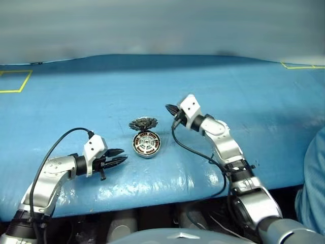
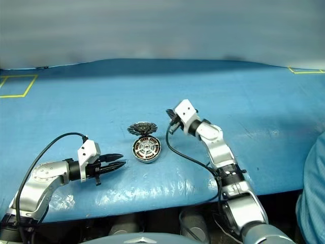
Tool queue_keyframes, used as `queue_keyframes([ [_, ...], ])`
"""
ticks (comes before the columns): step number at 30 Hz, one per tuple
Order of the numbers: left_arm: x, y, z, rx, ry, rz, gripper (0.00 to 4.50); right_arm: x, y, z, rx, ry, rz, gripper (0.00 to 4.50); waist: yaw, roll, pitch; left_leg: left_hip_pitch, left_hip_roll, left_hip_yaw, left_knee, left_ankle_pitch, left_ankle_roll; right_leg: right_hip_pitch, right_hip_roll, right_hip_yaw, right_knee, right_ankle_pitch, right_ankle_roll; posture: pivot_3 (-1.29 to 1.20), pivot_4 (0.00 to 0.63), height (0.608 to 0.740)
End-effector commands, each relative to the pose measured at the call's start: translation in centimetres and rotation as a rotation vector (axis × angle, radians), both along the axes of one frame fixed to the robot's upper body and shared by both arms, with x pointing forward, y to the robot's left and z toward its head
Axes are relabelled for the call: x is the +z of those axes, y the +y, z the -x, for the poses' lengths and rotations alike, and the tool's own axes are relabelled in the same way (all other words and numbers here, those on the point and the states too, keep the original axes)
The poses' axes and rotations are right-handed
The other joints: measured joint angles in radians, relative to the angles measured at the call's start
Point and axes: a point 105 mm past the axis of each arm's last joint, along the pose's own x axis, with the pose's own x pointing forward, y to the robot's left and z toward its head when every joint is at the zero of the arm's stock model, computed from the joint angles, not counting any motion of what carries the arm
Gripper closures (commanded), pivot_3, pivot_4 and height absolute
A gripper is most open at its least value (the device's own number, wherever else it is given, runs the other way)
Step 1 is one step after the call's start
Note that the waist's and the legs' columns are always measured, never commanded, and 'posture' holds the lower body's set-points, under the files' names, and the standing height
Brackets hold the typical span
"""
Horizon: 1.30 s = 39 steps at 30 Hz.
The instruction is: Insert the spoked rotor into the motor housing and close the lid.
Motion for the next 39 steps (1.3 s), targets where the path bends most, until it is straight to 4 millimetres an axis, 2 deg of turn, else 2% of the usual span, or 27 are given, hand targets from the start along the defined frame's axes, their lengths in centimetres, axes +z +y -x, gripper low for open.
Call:
queue_keyframes([
  [1, 1.0, -0.4, -0.1, -0.009, -0.047, 0.012, 3.13, 1.4, 1.6, -0.3, 0.078, -0.046, -0.015, 4.50, 0.003, 0.000, 0.000, 0.000, 0.000, 0.000, 0.000, 0.000, 0.000, 0.000, 0.000, 0.000, 0.000, 0.001, -0.002, 0.00, 0.150, 0.740],
  [4, 0.9, -0.3, -0.1, -0.006, -0.046, 0.012, 3.13, 1.8, 3.3, 0.1, 0.174, -0.036, -0.014, 4.50, 0.003, 0.000, 0.000, 0.000, -0.001, 0.001, 0.000, 0.000, 0.000, 0.000, -0.001, 0.001, -0.001, 0.002, -0.003, 0.00, 0.150, 0.740],
  [7, 1.0, -0.1, 0.0, -0.001, -0.046, 0.009, 3.13, 1.7, 5.0, 1.6, 0.297, -0.019, -0.002, 4.50, 0.002, 0.000, 0.000, 0.000, -0.001, 0.001, 0.000, 0.000, 0.000, 0.000, -0.001, 0.001, -0.001, 0.002, -0.004, 0.00, 0.150, 0.740],
  [11, 0.9, 0.1, -0.1, 0.009, -0.044, 0.004, 3.13, 0.9, 5.8, 3.4, 0.400, -0.017, 0.054, 4.50, 0.004, 0.001, 0.000, 0.000, -0.001, 0.001, -0.001, 0.000, 0.000, -0.001, -0.001, 0.000, -0.001, 0.002, -0.004, 0.00, 0.150, 0.740],
  [20, 0.6, -0.2, -0.1, 0.013, -0.036, 0.020, 3.13, -1.2, 5.1, 6.7, 0.517, -0.011, 0.213, 4.50, 0.006, 0.001, 0.000, 0.000, -0.001, 0.001, 0.000, 0.000, 0.000, -0.001, -0.002, 0.000, -0.001, 0.000, -0.001, 0.00, 0.150, 0.740],
  [25, 0.5, -0.2, 0.0, 0.022, -0.030, 0.029, 3.13, -4.5, 4.4, 7.6, 0.496, 0.078, 0.274, 4.50, 0.007, 0.001, 0.000, 0.000, 0.000, 0.001, -0.001, 0.000, 0.000, 0.000, -0.001, 0.000, -0.001, 0.000, -0.001, 0.00, 0.150, 0.740],
  [32, 0.5, -0.3, 0.1, 0.026, -0.026, 0.041, 3.13, -7.4, 4.0, 8.3, 0.455, 0.127, 0.322, 4.50, 0.006, 0.000, 0.000, 0.004, 0.000, 0.002, 0.000, 0.000, 0.000, 0.002, -0.001, 0.001, -0.001, -0.001, -0.001, 0.00, 0.150, 0.740],
  [36, 0.4, -0.4, 0.2, 0.028, -0.025, 0.047, 3.13, -7.8, 4.0, 8.7, 0.446, 0.141, 0.297, 4.50, 0.006, 0.000, -0.001, 0.005, 0.000, 0.002, 0.000, 0.000, 0.000, 0.002, -0.001, 0.001, -0.001, -0.001, -0.001, 0.00, 0.150, 0.740],
  [39, 0.3, -0.5, 0.3, 0.029, -0.021, 0.052, 3.13, -7.2, 4.1, 8.8, 0.437, 0.154, 0.227, 4.50, 0.006, 0.000, -0.001, 0.005, 0.000, 0.002, 0.000, 0.000, 0.000, 0.002, -0.001, 0.001, -0.001, -0.001, -0.001, 0.00, 0.150, 0.740],
])
